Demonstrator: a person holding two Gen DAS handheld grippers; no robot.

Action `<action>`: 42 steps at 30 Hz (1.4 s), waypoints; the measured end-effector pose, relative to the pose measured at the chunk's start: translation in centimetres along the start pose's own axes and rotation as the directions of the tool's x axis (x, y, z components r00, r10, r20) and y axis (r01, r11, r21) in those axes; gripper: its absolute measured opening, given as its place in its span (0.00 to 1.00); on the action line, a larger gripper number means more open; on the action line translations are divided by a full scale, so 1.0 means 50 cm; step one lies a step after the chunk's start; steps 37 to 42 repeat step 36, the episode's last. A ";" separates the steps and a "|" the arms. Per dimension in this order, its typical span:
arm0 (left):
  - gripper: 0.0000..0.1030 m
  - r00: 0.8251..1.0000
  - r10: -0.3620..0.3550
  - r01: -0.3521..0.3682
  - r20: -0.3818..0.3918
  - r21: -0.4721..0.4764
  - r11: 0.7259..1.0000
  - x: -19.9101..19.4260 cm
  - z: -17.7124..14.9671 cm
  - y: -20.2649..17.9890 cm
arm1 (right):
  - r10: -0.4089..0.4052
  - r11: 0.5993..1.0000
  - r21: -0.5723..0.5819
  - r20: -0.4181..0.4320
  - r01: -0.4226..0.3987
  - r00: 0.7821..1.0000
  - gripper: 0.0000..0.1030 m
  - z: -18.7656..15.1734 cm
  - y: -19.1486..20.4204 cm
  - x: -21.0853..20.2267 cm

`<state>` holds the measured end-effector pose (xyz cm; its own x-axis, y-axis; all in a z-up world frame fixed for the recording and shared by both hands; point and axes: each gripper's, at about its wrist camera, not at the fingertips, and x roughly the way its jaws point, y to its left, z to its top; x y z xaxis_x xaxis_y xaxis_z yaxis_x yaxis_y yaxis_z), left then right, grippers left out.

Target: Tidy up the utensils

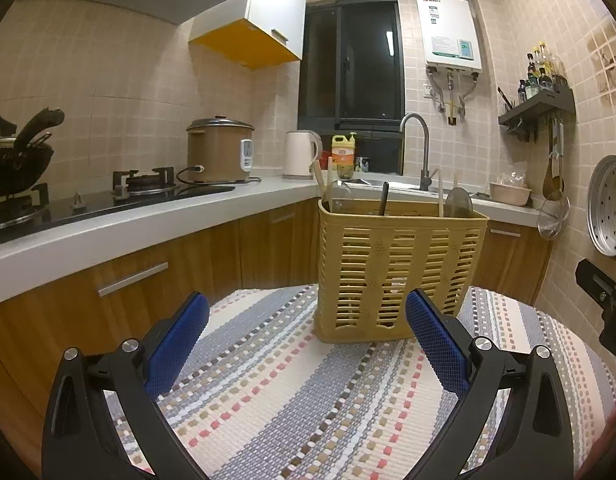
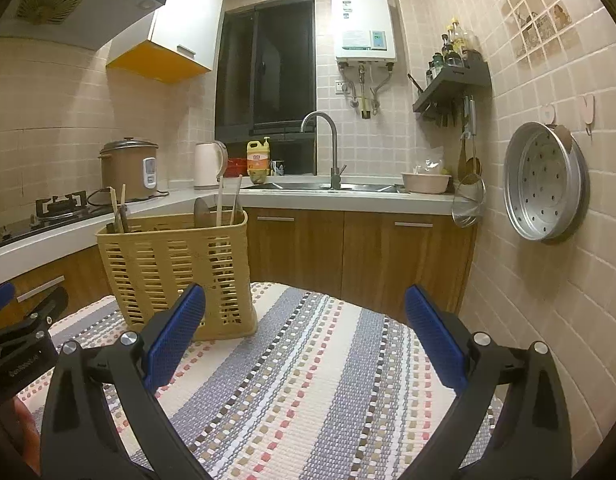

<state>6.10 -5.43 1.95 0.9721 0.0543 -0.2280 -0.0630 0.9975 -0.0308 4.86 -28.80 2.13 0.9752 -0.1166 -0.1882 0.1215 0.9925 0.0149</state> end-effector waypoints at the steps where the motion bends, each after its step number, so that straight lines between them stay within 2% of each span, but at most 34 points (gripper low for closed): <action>1: 0.93 1.000 -0.002 0.002 -0.003 -0.001 1.000 0.001 0.000 -0.001 | 0.000 1.000 -0.001 0.005 0.000 1.000 0.92 0.000 0.000 -0.002; 17: 0.93 1.000 -0.001 0.002 -0.009 0.016 1.000 0.004 -0.002 -0.005 | 0.024 1.000 0.003 -0.016 -0.024 1.000 0.92 0.000 0.003 0.005; 42: 0.93 0.999 0.020 -0.021 -0.042 -0.026 0.999 0.016 -0.003 0.011 | 0.039 0.999 0.012 -0.036 -0.038 0.999 0.92 -0.003 0.003 0.011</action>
